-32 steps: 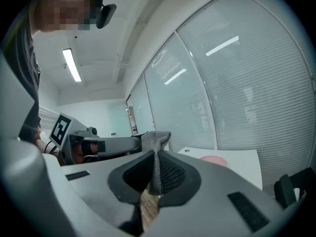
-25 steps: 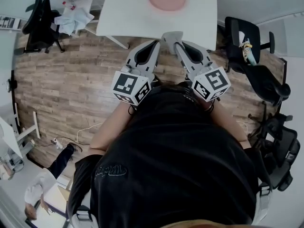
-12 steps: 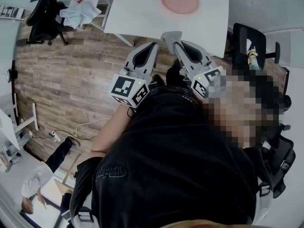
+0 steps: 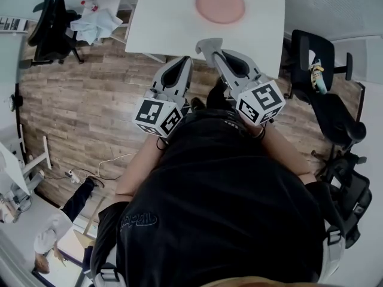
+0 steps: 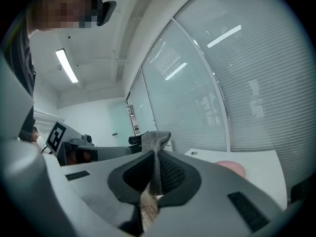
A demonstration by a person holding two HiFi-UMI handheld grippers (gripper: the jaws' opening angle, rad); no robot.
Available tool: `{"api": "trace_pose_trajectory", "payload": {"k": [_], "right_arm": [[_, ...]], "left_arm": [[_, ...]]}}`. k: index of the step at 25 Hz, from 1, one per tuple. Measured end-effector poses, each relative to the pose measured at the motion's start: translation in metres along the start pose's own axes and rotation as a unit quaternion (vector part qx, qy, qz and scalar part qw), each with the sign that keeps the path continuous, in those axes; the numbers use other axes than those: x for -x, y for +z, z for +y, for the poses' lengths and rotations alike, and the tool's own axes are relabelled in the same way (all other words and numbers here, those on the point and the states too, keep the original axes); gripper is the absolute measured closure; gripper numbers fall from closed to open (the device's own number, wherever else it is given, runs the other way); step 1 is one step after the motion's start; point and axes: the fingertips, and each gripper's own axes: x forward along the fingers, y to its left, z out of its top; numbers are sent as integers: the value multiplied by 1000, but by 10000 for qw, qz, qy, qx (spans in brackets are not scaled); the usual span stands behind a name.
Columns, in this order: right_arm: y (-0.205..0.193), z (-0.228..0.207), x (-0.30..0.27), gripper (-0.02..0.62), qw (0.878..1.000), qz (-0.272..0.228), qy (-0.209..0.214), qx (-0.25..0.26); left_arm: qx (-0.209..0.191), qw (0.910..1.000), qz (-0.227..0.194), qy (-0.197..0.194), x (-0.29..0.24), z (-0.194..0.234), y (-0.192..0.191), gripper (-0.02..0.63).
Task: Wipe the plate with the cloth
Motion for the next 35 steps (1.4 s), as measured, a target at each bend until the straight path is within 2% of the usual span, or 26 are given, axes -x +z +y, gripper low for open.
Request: {"api": "trace_pose_trajectory", "payload": {"k": [10,19,26,35], "right_arm": [[8,-80,-18,560,9995,118,-106,-258],[27,-165,-11,560,9991,36,-267,-338],[34,-208,-2,560,9986,7,-385,-366],[33,-231,-10,560,9959,-12,-743,-524]], "left_arm": [[145,9997,181,45,-76,9,3,590],[-89,9989,466,5,-158,10,12,590],[-198,9987,463,107,-197,7,18,590],[-249,9979,591,79,-220,26,20,589]]}}
